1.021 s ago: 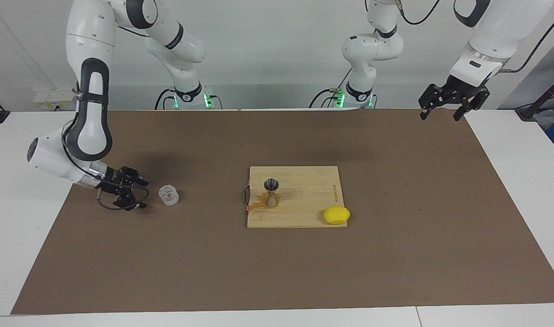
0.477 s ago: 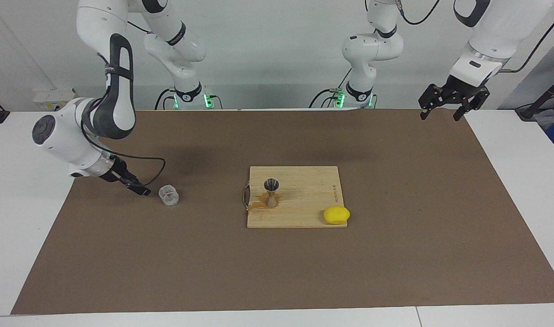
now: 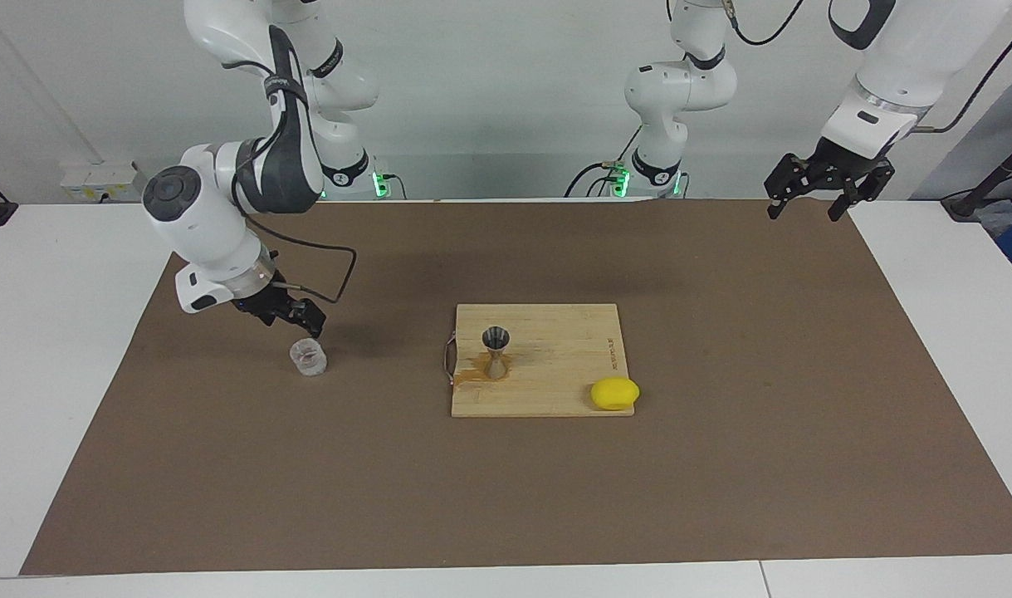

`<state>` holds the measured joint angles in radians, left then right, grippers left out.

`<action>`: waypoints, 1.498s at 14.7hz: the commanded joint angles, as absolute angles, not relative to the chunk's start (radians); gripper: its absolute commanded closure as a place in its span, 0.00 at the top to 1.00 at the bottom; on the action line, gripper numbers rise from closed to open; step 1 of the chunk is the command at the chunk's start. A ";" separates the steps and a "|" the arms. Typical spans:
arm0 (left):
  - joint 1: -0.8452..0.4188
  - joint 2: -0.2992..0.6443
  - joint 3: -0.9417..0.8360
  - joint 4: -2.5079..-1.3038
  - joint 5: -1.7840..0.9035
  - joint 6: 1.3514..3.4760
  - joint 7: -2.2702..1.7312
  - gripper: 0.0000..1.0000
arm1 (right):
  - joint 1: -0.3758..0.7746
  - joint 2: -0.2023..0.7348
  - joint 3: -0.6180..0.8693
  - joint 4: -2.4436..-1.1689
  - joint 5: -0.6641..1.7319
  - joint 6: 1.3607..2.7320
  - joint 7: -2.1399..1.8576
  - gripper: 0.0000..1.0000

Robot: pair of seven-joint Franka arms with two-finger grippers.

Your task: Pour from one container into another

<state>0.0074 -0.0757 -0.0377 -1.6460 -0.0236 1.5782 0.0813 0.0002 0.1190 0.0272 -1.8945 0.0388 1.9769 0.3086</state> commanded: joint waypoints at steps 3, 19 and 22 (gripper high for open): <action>0.006 -0.098 -0.034 -1.671 -0.034 1.582 0.087 1.00 | -0.002 0.014 0.028 -1.739 0.000 1.774 0.267 1.00; 0.006 -0.098 -0.034 -1.671 -0.034 1.582 0.087 1.00 | 0.020 -0.002 0.037 -1.559 -0.029 1.508 0.232 1.00; 0.006 -0.098 -0.034 -1.671 -0.034 1.582 0.087 1.00 | 0.026 -0.005 0.038 -1.568 -0.021 1.526 0.227 1.00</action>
<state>0.0074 -0.0757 -0.0377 -1.6460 -0.0236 1.5782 0.0813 0.0261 0.0245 0.0346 -1.5271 -0.0198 1.5005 0.2600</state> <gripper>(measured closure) 0.000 0.000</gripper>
